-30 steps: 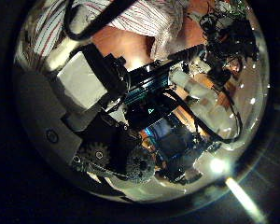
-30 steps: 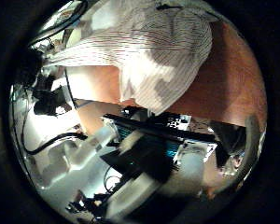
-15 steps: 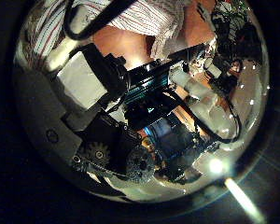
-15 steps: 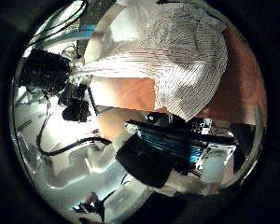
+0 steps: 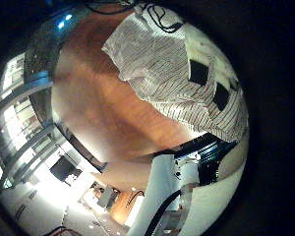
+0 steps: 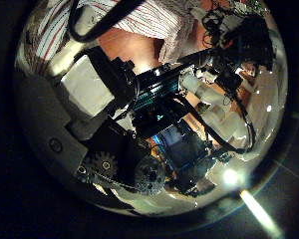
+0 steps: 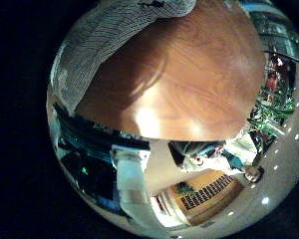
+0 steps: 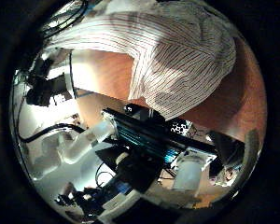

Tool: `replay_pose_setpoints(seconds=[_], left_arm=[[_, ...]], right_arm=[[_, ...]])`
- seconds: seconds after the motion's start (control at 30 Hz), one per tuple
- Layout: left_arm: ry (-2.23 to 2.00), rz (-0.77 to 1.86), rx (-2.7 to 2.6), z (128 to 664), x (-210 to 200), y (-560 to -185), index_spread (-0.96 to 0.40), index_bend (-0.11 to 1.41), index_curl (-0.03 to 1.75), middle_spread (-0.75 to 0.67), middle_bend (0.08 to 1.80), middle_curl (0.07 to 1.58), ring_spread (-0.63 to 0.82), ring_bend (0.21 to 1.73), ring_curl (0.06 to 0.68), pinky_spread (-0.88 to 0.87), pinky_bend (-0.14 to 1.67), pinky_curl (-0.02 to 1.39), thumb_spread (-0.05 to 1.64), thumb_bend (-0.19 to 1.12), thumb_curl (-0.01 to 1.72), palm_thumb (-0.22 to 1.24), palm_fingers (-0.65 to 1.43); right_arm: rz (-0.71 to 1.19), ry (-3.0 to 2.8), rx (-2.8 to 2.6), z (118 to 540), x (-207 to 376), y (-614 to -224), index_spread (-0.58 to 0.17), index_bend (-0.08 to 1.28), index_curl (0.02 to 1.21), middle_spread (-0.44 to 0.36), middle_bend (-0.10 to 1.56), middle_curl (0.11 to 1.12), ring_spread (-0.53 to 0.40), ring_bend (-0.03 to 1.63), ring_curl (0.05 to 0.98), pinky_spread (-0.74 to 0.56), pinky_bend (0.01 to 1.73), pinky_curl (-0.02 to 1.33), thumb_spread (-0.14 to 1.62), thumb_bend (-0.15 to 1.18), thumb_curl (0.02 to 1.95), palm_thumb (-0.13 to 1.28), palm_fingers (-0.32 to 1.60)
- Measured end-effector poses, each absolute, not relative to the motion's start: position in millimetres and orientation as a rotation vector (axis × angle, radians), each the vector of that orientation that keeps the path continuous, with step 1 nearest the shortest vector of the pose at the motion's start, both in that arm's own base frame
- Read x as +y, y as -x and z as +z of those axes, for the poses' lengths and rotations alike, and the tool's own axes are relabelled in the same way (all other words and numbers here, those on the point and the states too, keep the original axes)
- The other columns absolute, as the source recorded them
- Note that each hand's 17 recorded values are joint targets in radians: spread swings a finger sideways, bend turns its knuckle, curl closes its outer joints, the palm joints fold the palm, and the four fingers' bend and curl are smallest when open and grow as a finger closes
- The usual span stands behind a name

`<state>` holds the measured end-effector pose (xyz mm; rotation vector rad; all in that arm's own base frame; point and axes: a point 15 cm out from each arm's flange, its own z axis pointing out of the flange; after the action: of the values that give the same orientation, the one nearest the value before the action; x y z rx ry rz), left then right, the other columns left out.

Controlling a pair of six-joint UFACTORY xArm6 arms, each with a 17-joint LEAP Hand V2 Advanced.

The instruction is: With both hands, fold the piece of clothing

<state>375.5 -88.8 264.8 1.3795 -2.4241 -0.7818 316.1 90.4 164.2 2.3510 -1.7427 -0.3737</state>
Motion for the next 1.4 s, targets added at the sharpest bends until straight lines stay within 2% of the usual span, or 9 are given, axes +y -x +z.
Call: replay_pose_setpoints(seconds=[0.3, 0.5, 0.63, 0.87, 1.1, 1.2, 1.27, 1.33, 1.4], left_arm=[[-1.392, -0.772, -2.42, 270.8, -88.5, -379.1, -0.63, 0.21, 1.34, -0.58, 0.89, 0.97, -0.53, 1.02, 0.509, -0.77, 0.43, 0.8, 1.22, -0.01, 0.52, 0.77, 0.83], [-1.394, -0.768, -2.418, 273.1, -88.0, -380.2, -0.62, 0.21, 1.35, -0.58, 0.89, 0.97, -0.54, 1.01, 0.511, -0.77, 0.43, 0.81, 1.22, -0.01, 0.52, 0.77, 0.84], [-1.39, -0.773, -2.412, 273.6, -87.0, -378.5, -0.62, 0.2, 1.35, -0.58, 0.89, 0.98, -0.54, 1.01, 0.512, -0.77, 0.42, 0.81, 1.22, -0.01, 0.52, 0.77, 0.84], [-1.361, -0.776, -2.404, 278.6, -87.1, -372.0, -0.61, 0.2, 1.35, -0.58, 0.88, 0.98, -0.54, 1.01, 0.515, -0.78, 0.41, 0.81, 1.22, -0.01, 0.52, 0.77, 0.84], [-1.355, -0.762, -2.398, 282.3, -87.8, -368.8, -0.61, 0.2, 1.36, -0.59, 0.87, 0.98, -0.54, 1.01, 0.515, -0.77, 0.39, 0.82, 1.22, -0.01, 0.52, 0.77, 0.84], [-1.356, -0.759, -2.398, 283.4, -88.0, -368.3, -0.61, 0.2, 1.36, -0.59, 0.87, 0.99, -0.54, 1.01, 0.518, -0.77, 0.39, 0.82, 1.22, -0.01, 0.52, 0.77, 0.84], [-1.357, -0.757, -2.399, 284.2, -88.0, -367.9, -0.61, 0.2, 1.36, -0.59, 0.87, 0.99, -0.54, 1.01, 0.518, -0.77, 0.39, 0.82, 1.22, -0.01, 0.52, 0.77, 0.84], [-1.358, -0.755, -2.4, 285.0, -87.3, -367.6, -0.6, 0.2, 1.36, -0.59, 0.87, 0.99, -0.54, 1.01, 0.518, -0.77, 0.38, 0.82, 1.22, -0.01, 0.52, 0.77, 0.84], [-1.361, -0.755, -2.398, 285.0, -86.7, -367.7, -0.6, 0.2, 1.36, -0.59, 0.87, 0.99, -0.54, 1.0, 0.519, -0.77, 0.38, 0.82, 1.22, -0.01, 0.52, 0.77, 0.84]], right_arm=[[-0.231, -2.279, -1.653, 143.2, 81.0, -317.8, -0.194, 0.15, 0.32, -0.016, 0.34, 0.41, 0.032, 0.59, 0.243, 0.27, 0.46, 0.21, 1.03, 0.0, 0.37, 0.57, 0.34], [-0.193, -2.294, -1.669, 142.2, 85.6, -325.2, -0.29, 0.16, 0.29, -0.153, 0.45, 0.48, -0.196, 0.91, 0.333, -0.18, 0.85, 0.29, 1.02, 0.03, 0.42, 0.77, 0.93], [-0.122, -2.352, -1.716, 154.5, 90.1, -342.4, -0.374, 0.39, 0.42, -0.218, 0.65, 0.6, -0.242, 1.0, 0.426, -0.29, 0.99, 0.38, 1.02, 0.03, 0.45, 0.88, 1.27], [-0.065, -2.386, -1.776, 180.0, 82.5, -352.9, -0.4, 0.68, 0.61, -0.248, 0.9, 0.72, -0.259, 1.14, 0.52, -0.31, 1.14, 0.49, 1.06, 0.04, 0.51, 1.0, 1.17], [-0.064, -2.39, -1.774, 189.2, 79.1, -351.0, -0.387, 0.77, 0.72, -0.233, 0.99, 0.78, -0.253, 1.21, 0.578, -0.31, 1.2, 0.56, 1.06, 0.0, 0.55, 1.02, 1.09], [-0.069, -2.38, -1.785, 190.3, 75.7, -351.3, -0.388, 0.63, 0.72, -0.232, 0.92, 0.76, -0.265, 1.24, 0.589, -0.38, 1.2, 0.57, 1.08, -0.06, 0.5, 0.87, 0.92], [-0.1, -2.353, -1.786, 190.0, 70.8, -344.8, -0.38, 0.48, 0.71, -0.234, 0.83, 0.74, -0.271, 1.23, 0.601, -0.4, 1.21, 0.59, 1.11, -0.07, 0.46, 0.74, 0.56], [-0.144, -2.312, -1.804, 190.3, 63.0, -337.1, -0.381, 0.49, 0.69, -0.265, 0.77, 0.7, -0.221, 1.1, 0.565, -0.21, 1.04, 0.56, 1.14, -0.09, 0.41, 0.59, 0.23], [-0.173, -2.278, -1.847, 193.6, 54.0, -333.7, -0.378, 0.49, 0.65, -0.268, 0.73, 0.66, -0.164, 1.03, 0.515, -0.03, 0.97, 0.51, 1.16, -0.09, 0.37, 0.43, 0.19]])
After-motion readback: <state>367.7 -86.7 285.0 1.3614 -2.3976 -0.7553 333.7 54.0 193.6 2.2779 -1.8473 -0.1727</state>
